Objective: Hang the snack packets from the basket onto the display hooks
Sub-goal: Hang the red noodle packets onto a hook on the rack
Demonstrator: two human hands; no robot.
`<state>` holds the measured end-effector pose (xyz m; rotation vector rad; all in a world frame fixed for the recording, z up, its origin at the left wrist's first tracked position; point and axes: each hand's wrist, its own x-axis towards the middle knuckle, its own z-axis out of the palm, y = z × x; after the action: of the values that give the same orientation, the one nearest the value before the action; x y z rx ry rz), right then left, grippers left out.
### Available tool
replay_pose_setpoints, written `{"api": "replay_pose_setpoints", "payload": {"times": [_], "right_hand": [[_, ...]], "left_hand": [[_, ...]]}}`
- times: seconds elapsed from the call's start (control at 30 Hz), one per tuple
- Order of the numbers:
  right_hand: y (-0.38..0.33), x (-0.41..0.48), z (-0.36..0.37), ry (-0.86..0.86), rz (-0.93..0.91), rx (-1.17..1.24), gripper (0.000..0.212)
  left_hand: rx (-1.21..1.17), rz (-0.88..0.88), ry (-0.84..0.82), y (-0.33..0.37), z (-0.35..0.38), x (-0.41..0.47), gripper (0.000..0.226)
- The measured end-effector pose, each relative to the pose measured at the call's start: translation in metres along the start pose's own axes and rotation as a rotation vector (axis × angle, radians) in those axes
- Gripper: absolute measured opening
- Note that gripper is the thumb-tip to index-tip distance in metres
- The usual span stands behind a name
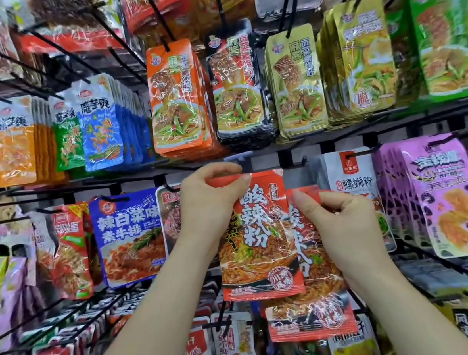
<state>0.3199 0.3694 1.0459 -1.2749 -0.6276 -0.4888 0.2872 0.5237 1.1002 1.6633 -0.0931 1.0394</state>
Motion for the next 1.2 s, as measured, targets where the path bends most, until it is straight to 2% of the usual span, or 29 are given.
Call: {"api": "replay_pose_setpoints", "payload": {"times": [0.13, 0.23, 0.37, 0.53, 0.67, 0.8, 0.93, 1.0, 1.2], "right_hand": [[-0.002, -0.004, -0.003, -0.021, -0.094, -0.078, 0.024], [0.001, -0.006, -0.009, 0.033, -0.190, -0.185, 0.041], [0.003, -0.005, -0.017, 0.087, -0.276, -0.239, 0.045], [0.009, -0.005, -0.025, 0.146, -0.376, -0.336, 0.039], [0.006, -0.006, -0.032, 0.236, -0.442, -0.334, 0.047], [0.005, -0.010, -0.034, 0.301, -0.507, -0.277, 0.032], [0.003, -0.012, -0.035, 0.287, -0.353, -0.081, 0.047], [0.007, -0.010, -0.038, 0.288, -0.252, -0.002, 0.044], [0.014, -0.007, -0.033, 0.208, -0.135, 0.048, 0.050]], "left_hand": [[0.226, 0.237, 0.023, -0.004, 0.001, -0.001, 0.021], [0.346, 0.339, 0.031, -0.011, -0.002, -0.001, 0.007], [0.523, 0.433, -0.002, -0.021, -0.003, 0.006, 0.013], [0.734, 0.500, -0.052, -0.026, 0.000, 0.015, 0.016], [0.984, 0.622, -0.057, -0.026, 0.003, 0.016, 0.020], [1.069, 0.587, -0.069, -0.028, 0.009, 0.020, 0.024], [1.049, 0.506, -0.089, -0.027, 0.012, 0.024, 0.029], [1.066, 0.481, -0.095, -0.026, 0.013, 0.027, 0.031], [1.077, 0.484, -0.062, -0.027, 0.015, 0.031, 0.031]]}}
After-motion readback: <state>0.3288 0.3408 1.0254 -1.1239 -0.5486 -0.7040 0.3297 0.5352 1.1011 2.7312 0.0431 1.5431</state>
